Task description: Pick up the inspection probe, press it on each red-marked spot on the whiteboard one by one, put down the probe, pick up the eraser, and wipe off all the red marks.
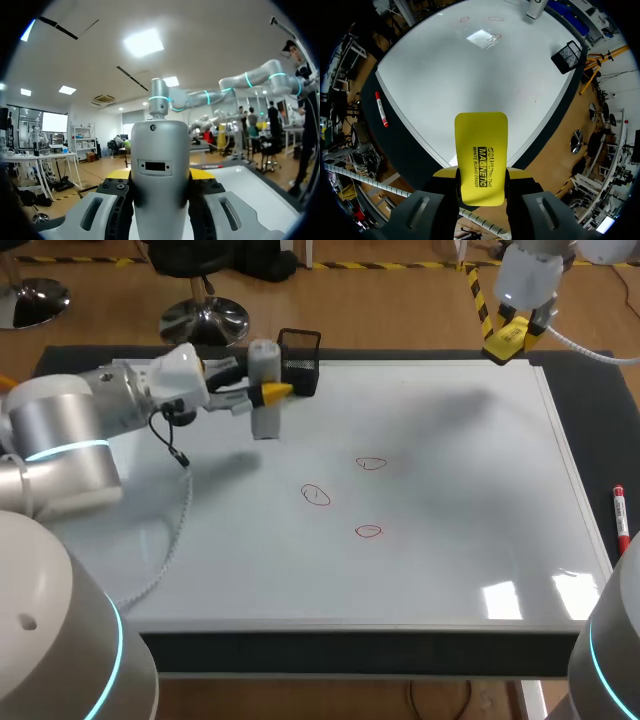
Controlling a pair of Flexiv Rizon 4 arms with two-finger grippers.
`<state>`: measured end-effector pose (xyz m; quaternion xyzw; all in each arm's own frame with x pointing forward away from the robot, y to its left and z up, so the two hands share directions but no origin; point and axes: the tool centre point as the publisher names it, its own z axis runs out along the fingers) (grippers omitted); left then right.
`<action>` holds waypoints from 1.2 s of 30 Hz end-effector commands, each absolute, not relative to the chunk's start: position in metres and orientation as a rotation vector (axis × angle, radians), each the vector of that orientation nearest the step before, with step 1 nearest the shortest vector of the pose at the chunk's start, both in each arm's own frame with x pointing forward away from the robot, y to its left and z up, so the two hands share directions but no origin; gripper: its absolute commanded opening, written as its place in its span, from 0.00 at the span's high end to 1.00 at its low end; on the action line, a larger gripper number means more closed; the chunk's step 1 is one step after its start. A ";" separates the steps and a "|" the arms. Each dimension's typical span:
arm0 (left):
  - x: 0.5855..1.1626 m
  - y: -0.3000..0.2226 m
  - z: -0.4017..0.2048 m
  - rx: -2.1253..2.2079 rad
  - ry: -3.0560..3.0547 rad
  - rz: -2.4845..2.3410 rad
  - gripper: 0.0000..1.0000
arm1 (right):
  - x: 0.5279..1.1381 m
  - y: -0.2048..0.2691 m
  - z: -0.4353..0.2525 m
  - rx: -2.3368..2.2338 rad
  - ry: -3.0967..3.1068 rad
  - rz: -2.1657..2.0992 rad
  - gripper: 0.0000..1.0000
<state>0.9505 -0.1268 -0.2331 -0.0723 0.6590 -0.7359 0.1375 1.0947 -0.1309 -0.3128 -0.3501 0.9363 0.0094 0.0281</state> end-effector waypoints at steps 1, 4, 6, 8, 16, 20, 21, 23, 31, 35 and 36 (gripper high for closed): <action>0.967 -0.113 -0.231 -0.232 1.887 -2.126 1.00 | 1.095 -0.131 -0.312 -1.084 2.892 0.024 1.00; 0.978 -0.101 -0.232 -0.263 1.872 -2.109 1.00 | 1.095 -0.131 -0.312 -1.084 2.892 0.024 1.00; 0.985 -0.094 -0.233 -0.280 1.852 -2.112 1.00 | 1.095 -0.131 -0.312 -1.084 2.892 0.024 1.00; 0.991 -0.089 -0.235 -0.304 1.841 -2.106 1.00 | 1.095 -0.131 -0.312 -1.084 2.892 0.024 1.00; 1.017 -0.069 -0.243 -0.357 1.812 -2.105 1.00 | 1.095 -0.131 -0.312 -1.084 2.892 0.024 1.00; 1.026 -0.060 -0.246 -0.379 1.806 -2.100 1.00 | 1.095 -0.131 -0.312 -1.084 2.892 0.024 1.00; 1.028 -0.058 -0.246 -0.382 1.805 -2.099 1.00 | 1.095 -0.131 -0.312 -1.084 2.892 0.024 1.00; 1.029 -0.058 -0.246 -0.389 1.805 -2.096 1.00 | 1.095 -0.131 -0.312 -1.084 2.892 0.024 1.00; 1.026 -0.059 -0.242 -0.383 1.790 -2.111 1.00 | 1.095 -0.131 -0.312 -1.084 2.892 0.024 1.00; 1.026 -0.059 -0.242 -0.383 1.790 -2.111 1.00 | 1.095 -0.131 -0.312 -1.084 2.892 0.024 1.00; 1.026 -0.059 -0.242 -0.383 1.790 -2.111 1.00 | 1.095 -0.131 -0.312 -1.084 2.892 0.024 1.00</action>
